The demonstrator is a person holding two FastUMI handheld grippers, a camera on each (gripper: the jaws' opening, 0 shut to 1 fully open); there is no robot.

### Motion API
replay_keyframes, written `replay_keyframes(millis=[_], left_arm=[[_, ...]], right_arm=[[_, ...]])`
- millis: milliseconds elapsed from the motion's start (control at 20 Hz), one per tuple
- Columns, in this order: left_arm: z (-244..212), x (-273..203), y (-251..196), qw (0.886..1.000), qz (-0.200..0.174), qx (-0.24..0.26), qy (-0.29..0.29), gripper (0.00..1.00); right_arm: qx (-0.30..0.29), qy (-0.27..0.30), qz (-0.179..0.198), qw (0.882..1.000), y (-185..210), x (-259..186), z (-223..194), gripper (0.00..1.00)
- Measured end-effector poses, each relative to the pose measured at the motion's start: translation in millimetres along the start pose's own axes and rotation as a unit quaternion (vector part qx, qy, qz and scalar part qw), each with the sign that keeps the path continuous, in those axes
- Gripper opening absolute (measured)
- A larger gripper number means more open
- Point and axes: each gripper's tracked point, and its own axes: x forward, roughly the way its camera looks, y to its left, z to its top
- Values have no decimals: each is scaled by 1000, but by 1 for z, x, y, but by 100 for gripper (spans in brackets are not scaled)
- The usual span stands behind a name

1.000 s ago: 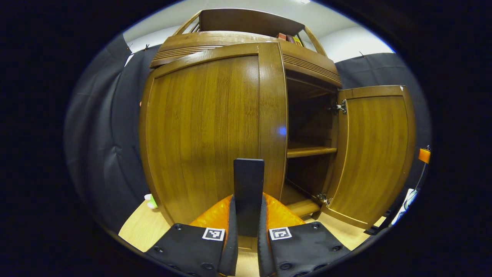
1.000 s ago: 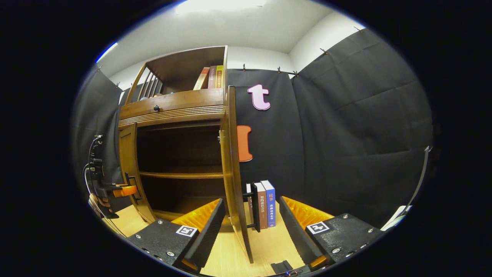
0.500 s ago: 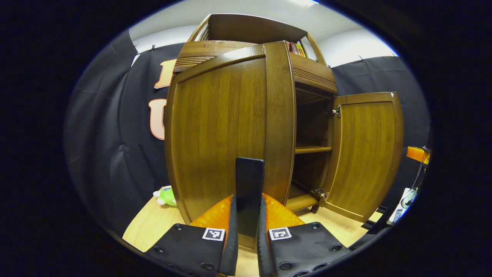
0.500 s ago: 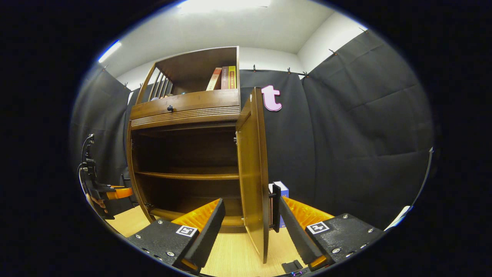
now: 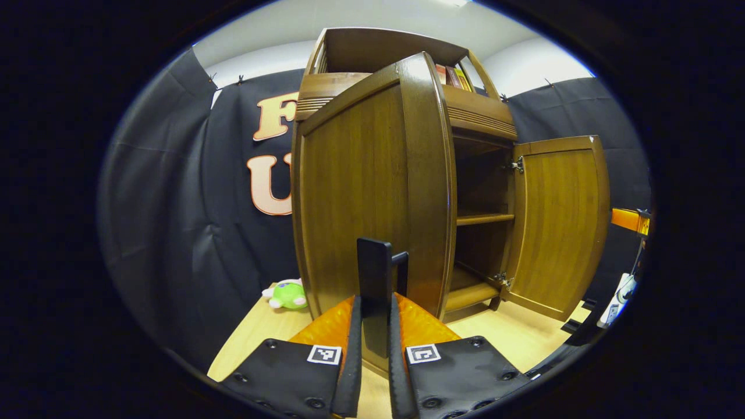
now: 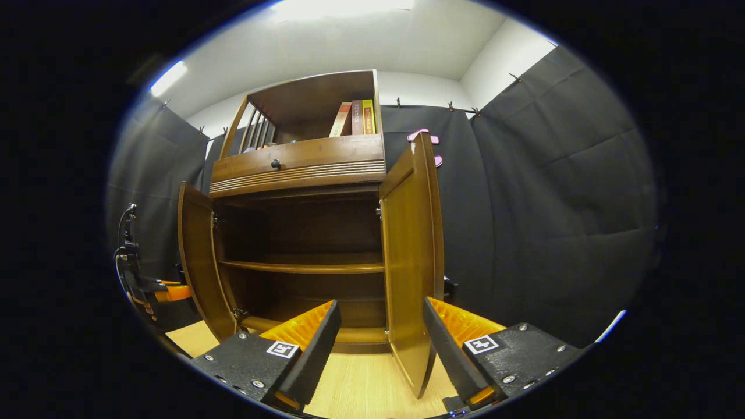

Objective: Open the right door of the double-door shoe cabinet with the right hand, and open the left door with the left hand.

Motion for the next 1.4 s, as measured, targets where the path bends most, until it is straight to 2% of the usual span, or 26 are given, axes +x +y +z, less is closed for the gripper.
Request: replay_keyframes(millis=[50,100,250,300,350,400,450,950,1400], left_arm=[[-1,-2,2,1000,3,1,2,19],[-1,-6,5,1000,7,-1,-1,20],[-3,-24,36,1000,20,3,-3,14],[-1,-31,46,1000,21,-3,-7,14],[-1,-33,53,1000,23,-7,-7,14],[-1,-34,57,1000,26,-15,-7,14],[-2,-34,62,999,27,-15,-8,10],[-3,-43,103,999,26,-18,-15,9],[1,-56,143,998,40,-32,-22,10]], right_arm=[[0,0,3,1000,4,0,1,99],[0,0,7,1000,8,0,0,99],[0,0,17,1000,21,3,-1,99],[1,0,21,1000,25,5,-1,88],[2,0,23,1000,29,6,-1,88],[3,0,26,1000,34,7,-2,99],[3,1,29,1000,37,8,-2,99],[7,3,45,999,61,14,-6,99],[4,2,46,999,67,21,-7,99]])
